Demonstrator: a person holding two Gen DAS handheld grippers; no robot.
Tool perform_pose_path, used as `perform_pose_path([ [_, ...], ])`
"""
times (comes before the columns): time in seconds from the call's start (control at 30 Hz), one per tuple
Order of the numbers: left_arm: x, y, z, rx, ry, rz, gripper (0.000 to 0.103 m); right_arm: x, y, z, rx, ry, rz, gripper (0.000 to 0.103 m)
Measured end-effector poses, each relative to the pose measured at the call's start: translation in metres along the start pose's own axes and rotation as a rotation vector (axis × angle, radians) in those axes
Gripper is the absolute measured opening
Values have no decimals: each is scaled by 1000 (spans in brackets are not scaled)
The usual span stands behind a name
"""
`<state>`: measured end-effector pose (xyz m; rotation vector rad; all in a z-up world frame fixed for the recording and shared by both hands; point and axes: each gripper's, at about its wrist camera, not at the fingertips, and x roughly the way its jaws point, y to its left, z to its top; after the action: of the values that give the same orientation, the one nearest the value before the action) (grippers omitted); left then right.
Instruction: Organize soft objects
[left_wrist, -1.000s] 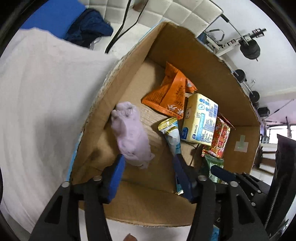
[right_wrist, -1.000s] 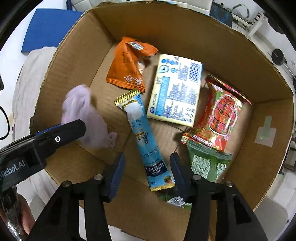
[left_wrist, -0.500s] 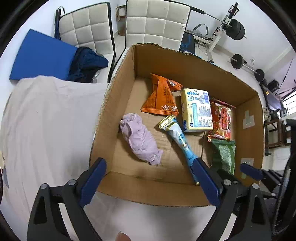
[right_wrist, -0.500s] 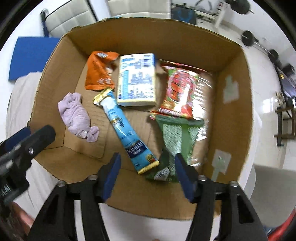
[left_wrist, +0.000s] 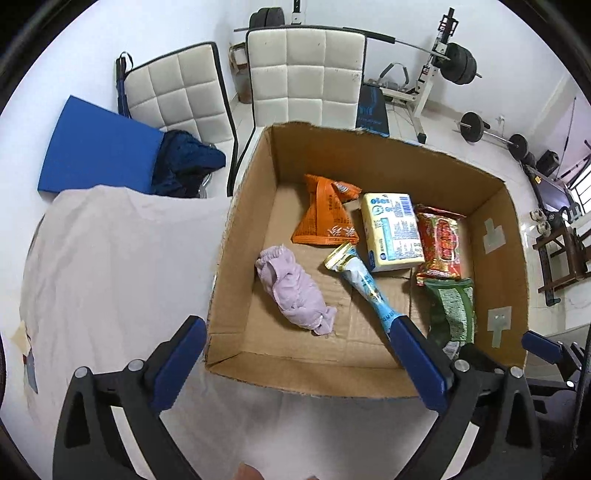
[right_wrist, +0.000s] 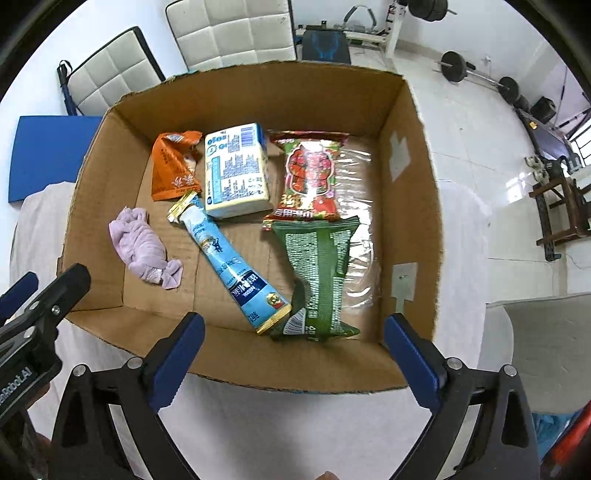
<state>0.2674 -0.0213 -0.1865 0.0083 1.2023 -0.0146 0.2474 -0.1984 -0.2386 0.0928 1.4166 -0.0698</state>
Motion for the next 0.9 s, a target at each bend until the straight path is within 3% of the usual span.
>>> perform_pose_path([
  [0.17,-32,-4,-6,13,-36,-27,102,-24,-5,-9,26,-43,-8,100],
  [0.4,-108,-10,-31,37,-125,-23,102,-95,-12,-41,36,-168,-23,100],
  [0.6,-181,-6,-59,39,-191,-36,102,-165,-21,-83,47,-258,-6,100],
  [0.9,-246,3,-89,11,-200,-79,102,-264,-22,-150,14,-361,41,100],
])
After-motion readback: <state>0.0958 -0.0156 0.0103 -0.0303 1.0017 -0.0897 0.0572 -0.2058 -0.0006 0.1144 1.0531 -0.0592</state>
